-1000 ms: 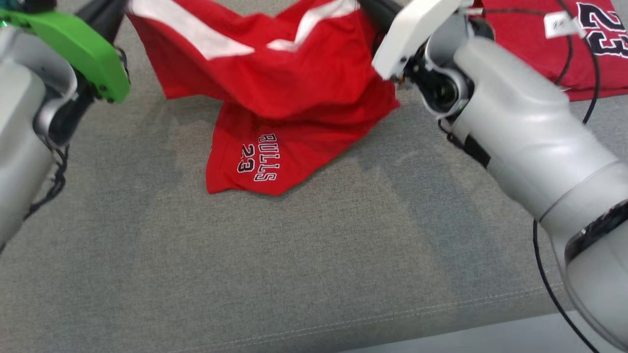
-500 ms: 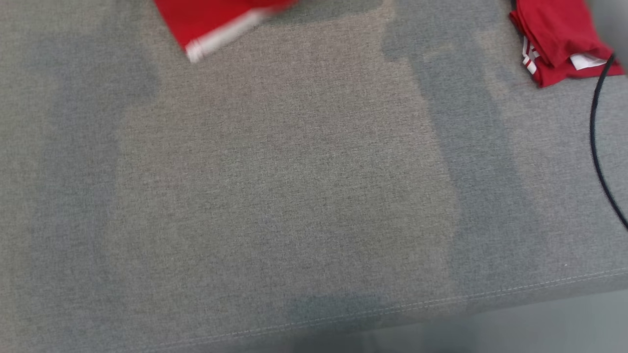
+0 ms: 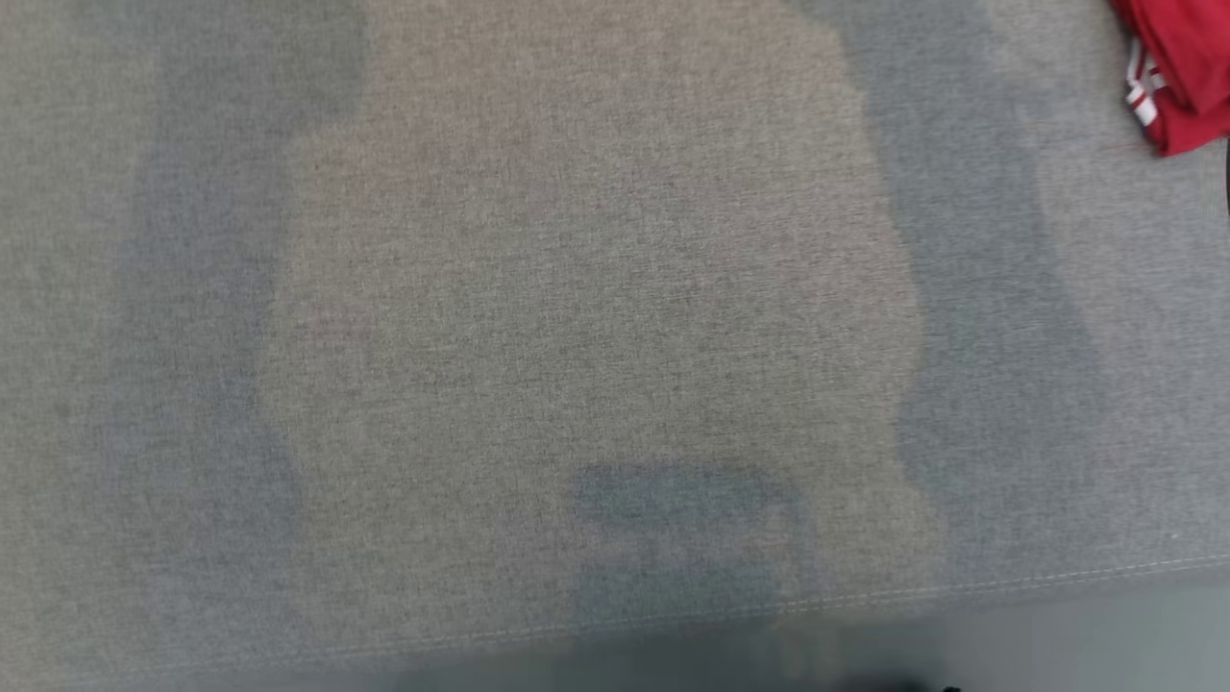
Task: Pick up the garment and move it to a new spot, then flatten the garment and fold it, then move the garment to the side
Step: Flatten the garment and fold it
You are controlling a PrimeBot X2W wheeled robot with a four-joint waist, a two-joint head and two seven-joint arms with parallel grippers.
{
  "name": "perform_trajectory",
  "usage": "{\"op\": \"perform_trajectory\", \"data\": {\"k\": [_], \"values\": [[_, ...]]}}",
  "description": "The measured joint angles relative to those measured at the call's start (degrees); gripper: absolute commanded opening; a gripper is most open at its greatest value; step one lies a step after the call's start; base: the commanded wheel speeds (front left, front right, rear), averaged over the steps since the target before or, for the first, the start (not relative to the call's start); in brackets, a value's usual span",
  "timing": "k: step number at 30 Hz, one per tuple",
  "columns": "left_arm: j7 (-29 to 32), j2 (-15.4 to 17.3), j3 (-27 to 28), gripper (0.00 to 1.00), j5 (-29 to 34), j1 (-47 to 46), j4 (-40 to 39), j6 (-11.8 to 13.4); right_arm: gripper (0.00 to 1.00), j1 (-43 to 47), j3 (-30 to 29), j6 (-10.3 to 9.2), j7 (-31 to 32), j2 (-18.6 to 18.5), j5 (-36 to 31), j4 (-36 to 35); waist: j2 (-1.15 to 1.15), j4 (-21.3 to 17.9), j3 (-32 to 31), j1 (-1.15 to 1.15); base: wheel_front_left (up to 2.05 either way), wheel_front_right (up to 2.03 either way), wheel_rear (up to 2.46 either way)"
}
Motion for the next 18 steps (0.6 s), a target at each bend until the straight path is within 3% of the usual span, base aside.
{"op": "perform_trajectory", "data": {"k": [7,18], "values": [[-0.3,-1.4,4.1,0.0,-0.4,7.6,-0.9,-1.2,0.0,4.3,1.2,0.0,-0.3,0.8,-0.8,-0.2,0.0,1.2,4.4,0.01,0.0,0.0,0.0],[-0.4,1.5,17.2,0.0,5.6,27.0,-14.3,-2.5,0.0,18.8,3.8,0.0,-1.0,-0.8,3.0,-12.2,0.0,1.0,5.5,0.0,0.0,0.0,0.0]]}}
